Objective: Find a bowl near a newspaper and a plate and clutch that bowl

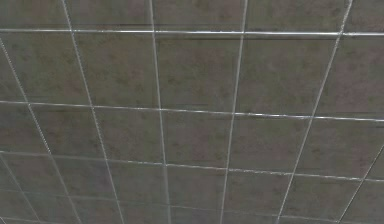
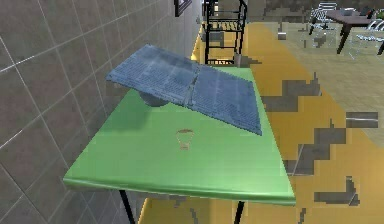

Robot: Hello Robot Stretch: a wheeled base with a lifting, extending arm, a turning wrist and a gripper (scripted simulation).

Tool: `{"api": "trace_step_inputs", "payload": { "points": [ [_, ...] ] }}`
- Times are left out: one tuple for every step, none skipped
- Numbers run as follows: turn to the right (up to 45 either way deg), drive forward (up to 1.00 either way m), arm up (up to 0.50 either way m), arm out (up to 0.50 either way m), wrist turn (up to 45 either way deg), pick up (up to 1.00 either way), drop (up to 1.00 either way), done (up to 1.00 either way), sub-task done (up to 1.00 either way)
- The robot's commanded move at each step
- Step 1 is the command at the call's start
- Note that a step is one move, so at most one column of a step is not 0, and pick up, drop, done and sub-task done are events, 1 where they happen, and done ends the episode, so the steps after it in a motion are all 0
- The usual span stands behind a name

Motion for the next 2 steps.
{"api": "trace_step_inputs", "payload": {
  "points": [
    [0.0, 0.0, 0.5, 0.0, 0.0, 0.0, 0.0, 0.0, 0.0],
    [0.0, 0.0, 0.38, 0.0, 0.0, 0.0, 0.0, 0.0, 0.0]
  ]
}}
